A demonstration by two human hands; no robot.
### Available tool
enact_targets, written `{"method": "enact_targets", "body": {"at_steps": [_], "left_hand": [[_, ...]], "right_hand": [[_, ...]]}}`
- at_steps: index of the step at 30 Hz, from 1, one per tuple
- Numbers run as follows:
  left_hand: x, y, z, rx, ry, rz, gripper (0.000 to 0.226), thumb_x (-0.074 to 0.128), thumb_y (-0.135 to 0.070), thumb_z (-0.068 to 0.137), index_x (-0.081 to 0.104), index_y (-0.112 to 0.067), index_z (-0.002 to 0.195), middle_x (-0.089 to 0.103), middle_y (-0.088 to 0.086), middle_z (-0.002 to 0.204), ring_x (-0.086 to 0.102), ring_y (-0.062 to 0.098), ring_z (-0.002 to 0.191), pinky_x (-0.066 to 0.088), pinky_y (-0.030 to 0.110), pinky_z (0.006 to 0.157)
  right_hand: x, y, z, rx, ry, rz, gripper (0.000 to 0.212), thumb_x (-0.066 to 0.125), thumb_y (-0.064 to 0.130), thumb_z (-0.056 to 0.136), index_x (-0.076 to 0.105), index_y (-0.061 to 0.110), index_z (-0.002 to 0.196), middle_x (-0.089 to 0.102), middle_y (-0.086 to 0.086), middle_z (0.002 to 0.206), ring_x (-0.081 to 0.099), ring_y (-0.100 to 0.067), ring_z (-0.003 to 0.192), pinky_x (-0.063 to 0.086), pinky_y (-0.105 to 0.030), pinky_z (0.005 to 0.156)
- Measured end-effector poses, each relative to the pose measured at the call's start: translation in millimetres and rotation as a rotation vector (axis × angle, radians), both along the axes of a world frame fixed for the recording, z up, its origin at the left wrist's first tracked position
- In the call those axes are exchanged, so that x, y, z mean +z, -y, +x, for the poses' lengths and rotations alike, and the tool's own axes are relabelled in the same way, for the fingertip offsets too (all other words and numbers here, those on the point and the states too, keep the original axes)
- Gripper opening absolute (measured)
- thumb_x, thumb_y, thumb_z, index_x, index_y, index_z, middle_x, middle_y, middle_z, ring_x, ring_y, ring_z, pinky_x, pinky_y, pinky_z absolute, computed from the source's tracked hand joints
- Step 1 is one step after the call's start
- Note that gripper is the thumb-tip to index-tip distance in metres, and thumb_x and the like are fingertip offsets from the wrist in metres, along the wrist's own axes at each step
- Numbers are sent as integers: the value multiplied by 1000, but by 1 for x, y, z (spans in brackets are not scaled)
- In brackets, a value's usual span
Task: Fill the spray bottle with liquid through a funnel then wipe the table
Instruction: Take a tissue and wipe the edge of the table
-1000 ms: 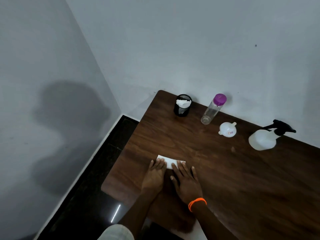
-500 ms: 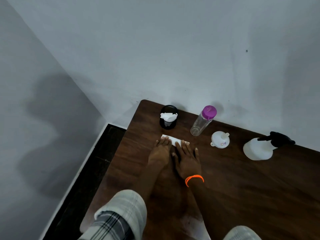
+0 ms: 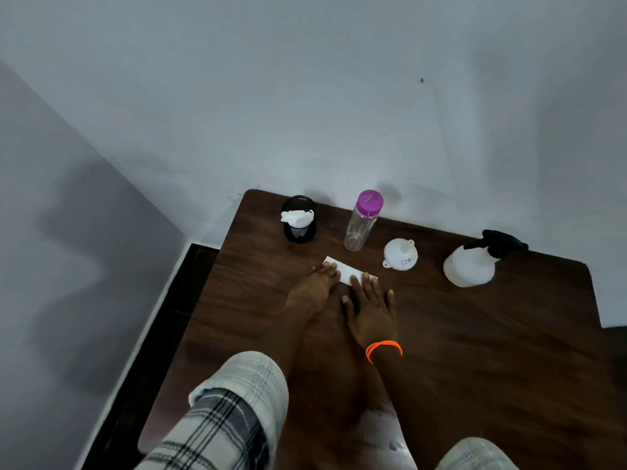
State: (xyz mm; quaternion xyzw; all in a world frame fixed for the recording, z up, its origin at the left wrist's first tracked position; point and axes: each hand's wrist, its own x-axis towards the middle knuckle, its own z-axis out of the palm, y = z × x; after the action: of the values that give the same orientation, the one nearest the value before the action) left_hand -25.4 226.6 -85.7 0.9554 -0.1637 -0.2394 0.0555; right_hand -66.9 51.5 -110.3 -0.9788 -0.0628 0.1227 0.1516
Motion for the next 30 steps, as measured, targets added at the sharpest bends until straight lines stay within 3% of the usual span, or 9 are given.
{"method": "enact_targets", "body": {"at_steps": [13, 18, 22, 25, 28, 30], "left_hand": [[7, 45, -146, 215, 94, 49, 58, 31, -23, 105, 18, -15, 161, 8, 3, 169, 3, 16, 156, -3, 37, 126], [17, 54, -202, 301, 54, 27, 57, 31, -21, 105, 18, -17, 160, 8, 2, 169, 4, 15, 156, -5, 34, 125], [18, 64, -244, 348, 9, -17, 55, 29, -20, 106, 20, -18, 160, 9, 1, 169, 4, 14, 156, -6, 32, 124], [15, 76, -271, 353, 6, -47, 66, 8, -30, 96, 24, -15, 159, 14, 5, 168, 1, 14, 154, -10, 31, 122], [19, 94, -289, 287, -25, 9, 70, 1, -29, 94, 19, -13, 160, 10, 7, 168, 4, 20, 156, -7, 35, 125], [19, 108, -297, 261, -61, -12, 90, -13, -34, 79, 18, -10, 160, 9, 9, 168, 4, 22, 156, -12, 36, 123]], "right_hand": [[-9, 49, -100, 206, 9, 5, 63, 28, 60, 101, 31, 35, 159, 27, 1, 167, 17, -18, 157, 4, -46, 126], [-5, 59, -140, 310, -8, -3, 66, 23, 62, 100, 28, 34, 160, 23, 2, 168, 14, -18, 157, -1, -45, 124], [-8, 75, -174, 379, 8, 2, 63, 31, 60, 101, 31, 34, 159, 27, 2, 167, 19, -18, 156, 4, -47, 123], [-10, 94, -198, 405, 21, 13, 62, 36, 58, 101, 34, 34, 158, 29, 3, 166, 21, -16, 155, 8, -47, 123], [-7, 115, -221, 405, 24, 14, 60, 38, 56, 101, 35, 34, 157, 33, 4, 165, 24, -14, 154, 8, -46, 124], [-4, 128, -234, 388, 18, 14, 58, 38, 55, 102, 36, 34, 156, 35, 4, 164, 25, -13, 154, 8, -46, 124]]}}
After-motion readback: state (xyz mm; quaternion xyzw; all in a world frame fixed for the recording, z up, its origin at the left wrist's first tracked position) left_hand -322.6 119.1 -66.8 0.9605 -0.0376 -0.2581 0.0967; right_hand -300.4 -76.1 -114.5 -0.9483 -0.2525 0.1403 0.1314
